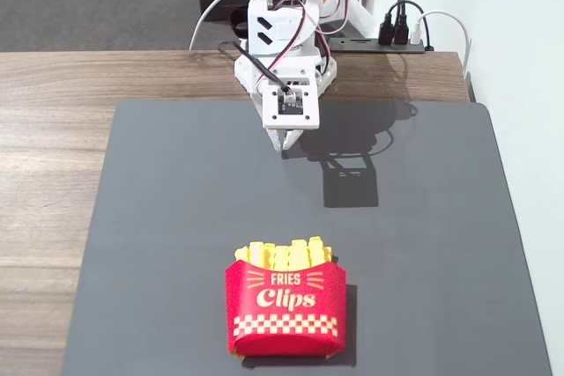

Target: Grab a fry

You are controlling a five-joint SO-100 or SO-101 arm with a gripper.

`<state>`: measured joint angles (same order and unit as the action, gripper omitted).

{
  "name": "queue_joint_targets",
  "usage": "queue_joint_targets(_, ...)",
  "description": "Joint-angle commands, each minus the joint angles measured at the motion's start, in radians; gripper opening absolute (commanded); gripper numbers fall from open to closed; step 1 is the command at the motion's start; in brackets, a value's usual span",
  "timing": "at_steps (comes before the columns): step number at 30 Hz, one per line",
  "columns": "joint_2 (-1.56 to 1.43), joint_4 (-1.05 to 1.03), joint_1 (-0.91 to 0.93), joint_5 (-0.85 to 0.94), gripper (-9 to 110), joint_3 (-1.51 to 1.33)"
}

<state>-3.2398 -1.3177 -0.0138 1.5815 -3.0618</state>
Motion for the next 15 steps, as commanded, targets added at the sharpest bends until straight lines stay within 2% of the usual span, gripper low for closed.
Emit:
queue_joint_targets(1,0.077,0.034,0.000,0.002,0,0.054)
queue_joint_targets(15,0.388,0.081,0.106,0.020,1,0.353)
